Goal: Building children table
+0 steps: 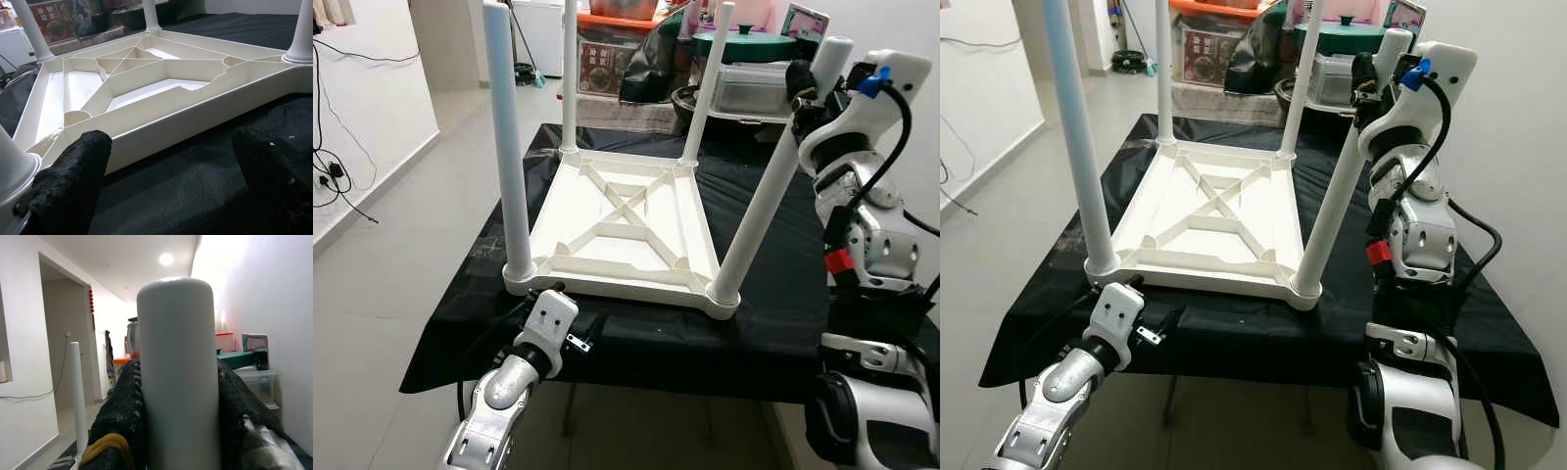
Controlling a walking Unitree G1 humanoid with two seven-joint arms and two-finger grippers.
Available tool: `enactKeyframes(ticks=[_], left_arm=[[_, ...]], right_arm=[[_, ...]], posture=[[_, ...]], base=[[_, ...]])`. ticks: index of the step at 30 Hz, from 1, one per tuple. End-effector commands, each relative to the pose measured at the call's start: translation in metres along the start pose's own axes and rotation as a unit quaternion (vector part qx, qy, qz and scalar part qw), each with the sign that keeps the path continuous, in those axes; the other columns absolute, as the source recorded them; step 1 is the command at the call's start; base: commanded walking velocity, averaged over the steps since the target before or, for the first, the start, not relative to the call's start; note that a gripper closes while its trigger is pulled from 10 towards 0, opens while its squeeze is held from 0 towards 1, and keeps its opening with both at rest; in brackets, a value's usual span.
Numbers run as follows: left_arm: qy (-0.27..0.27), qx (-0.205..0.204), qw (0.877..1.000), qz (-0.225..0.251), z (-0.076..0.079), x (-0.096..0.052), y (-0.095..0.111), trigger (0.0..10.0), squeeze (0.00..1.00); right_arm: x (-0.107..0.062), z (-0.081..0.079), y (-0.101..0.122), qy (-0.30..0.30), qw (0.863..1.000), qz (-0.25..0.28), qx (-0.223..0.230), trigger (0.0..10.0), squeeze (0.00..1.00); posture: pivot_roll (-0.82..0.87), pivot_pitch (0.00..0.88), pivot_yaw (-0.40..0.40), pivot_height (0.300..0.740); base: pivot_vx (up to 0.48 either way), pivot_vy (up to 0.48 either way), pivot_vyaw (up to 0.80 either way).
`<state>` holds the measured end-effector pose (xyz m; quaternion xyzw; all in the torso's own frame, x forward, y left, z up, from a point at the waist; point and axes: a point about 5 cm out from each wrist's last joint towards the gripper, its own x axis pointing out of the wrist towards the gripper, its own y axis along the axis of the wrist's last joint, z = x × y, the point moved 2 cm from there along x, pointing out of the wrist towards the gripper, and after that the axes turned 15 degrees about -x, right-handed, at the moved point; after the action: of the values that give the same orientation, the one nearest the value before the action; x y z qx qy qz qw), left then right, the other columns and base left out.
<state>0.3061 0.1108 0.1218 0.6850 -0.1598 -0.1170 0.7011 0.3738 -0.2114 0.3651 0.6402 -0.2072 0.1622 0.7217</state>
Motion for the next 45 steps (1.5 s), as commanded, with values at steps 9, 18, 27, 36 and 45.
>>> enactKeyframes(ticks=[9, 18, 27, 36, 45], left_arm=[[-0.003, 0.002, 1.0, 0.002, 0.004, 0.002, -0.001, 10.0, 0.0], [0.002, 0.001, 1.0, 0.004, 0.003, 0.001, -0.001, 10.0, 0.0], [0.002, 0.002, 1.0, 0.003, 0.002, -0.001, -0.001, 10.0, 0.0], [0.002, 0.006, 1.0, 0.004, 0.002, 0.0, 0.002, 10.0, 0.0], [0.002, 0.009, 1.0, 0.003, 0.001, 0.0, 0.002, 10.0, 0.0]], right_arm=[[0.0, 0.016, -0.015, -0.052, 0.996, -0.054, 0.052, 0.0, 0.0], [-0.077, 0.066, -0.166, -0.343, 0.821, -0.317, 0.327, 0.0, 0.0], [-0.119, 0.064, -0.206, -0.383, 0.772, -0.374, 0.341, 0.0, 0.0], [-0.136, 0.012, -0.236, -0.305, 0.759, -0.472, 0.329, 10.0, 0.0], [-0.128, -0.015, -0.236, -0.219, 0.777, -0.501, 0.311, 10.0, 0.0]], posture=[[0.11, 0.0, -0.111, 0.74], [0.12, 0.0, -0.12, 0.74], [0.12, 0.0, -0.113, 0.74], [0.13, 0.0, -0.109, 0.74], [0.14, 0.0, -0.111, 0.74]], base=[[0.0, 0.0, 0.0], [0.0, 0.0, 0.0], [0.0, 0.0, 0.0], [0.0, 0.0, 0.0], [0.0, 0.0, 0.0]])
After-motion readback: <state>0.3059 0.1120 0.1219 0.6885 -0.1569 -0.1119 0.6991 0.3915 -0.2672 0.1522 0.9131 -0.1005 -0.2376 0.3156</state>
